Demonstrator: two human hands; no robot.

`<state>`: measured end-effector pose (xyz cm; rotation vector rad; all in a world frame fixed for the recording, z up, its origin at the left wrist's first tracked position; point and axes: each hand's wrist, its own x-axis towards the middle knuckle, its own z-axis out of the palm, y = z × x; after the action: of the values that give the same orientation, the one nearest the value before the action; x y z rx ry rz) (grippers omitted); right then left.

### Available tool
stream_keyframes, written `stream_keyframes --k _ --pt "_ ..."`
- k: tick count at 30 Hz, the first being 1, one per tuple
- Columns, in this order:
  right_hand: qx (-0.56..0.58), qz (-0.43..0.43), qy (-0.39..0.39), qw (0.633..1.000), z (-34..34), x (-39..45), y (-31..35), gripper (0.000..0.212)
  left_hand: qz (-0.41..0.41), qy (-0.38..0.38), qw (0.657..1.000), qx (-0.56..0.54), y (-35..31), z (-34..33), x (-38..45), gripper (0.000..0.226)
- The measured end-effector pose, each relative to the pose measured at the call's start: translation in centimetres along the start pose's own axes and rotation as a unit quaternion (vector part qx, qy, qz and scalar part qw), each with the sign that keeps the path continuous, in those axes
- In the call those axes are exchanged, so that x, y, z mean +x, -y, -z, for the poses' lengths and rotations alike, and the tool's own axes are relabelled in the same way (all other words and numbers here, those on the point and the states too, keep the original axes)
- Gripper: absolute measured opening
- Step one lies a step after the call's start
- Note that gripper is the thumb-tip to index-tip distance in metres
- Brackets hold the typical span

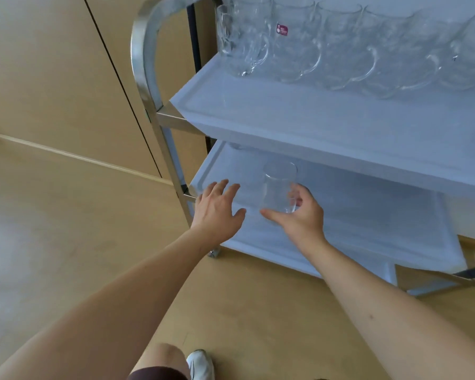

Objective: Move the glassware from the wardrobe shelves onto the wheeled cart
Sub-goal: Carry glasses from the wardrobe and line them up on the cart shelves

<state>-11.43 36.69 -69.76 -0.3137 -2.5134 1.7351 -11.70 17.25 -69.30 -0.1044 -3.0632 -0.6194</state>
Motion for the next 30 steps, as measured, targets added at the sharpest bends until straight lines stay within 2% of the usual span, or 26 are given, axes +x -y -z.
stream_keyframes --k 5,10,16,21,23,25,30 --pt "0.010 0.059 -0.029 0.998 -2.7 4.2 -3.9 0.090 -0.017 -0.044 0.999 0.008 1.8 -4.3 3.3 0.063" --pt "0.035 0.100 -0.041 0.994 -4.6 7.6 -5.5 0.090 -0.013 -0.087 0.996 0.021 3.7 -6.7 6.0 0.060" --pt "0.007 0.138 -0.047 0.989 -5.4 10.4 -6.3 0.093 -0.002 -0.081 0.997 0.002 4.9 -8.8 9.4 0.055" --pt "-0.011 0.155 -0.038 0.987 -6.4 13.4 -5.8 0.097 -0.005 -0.055 0.998 0.028 4.3 -9.1 13.2 0.056" --pt "-0.013 0.159 -0.037 0.986 -6.8 14.7 -5.6 0.097 -0.003 -0.047 0.998 0.051 3.9 -9.3 13.9 0.049" --pt "-0.020 0.163 -0.041 0.986 -7.2 16.1 -5.3 0.096 -0.009 -0.047 0.996 0.071 3.8 -9.6 13.9 0.042" --pt "-0.022 0.163 -0.047 0.985 -8.7 19.7 -4.4 0.092 -0.022 -0.067 0.995 0.075 4.2 -10.1 13.7 0.044"
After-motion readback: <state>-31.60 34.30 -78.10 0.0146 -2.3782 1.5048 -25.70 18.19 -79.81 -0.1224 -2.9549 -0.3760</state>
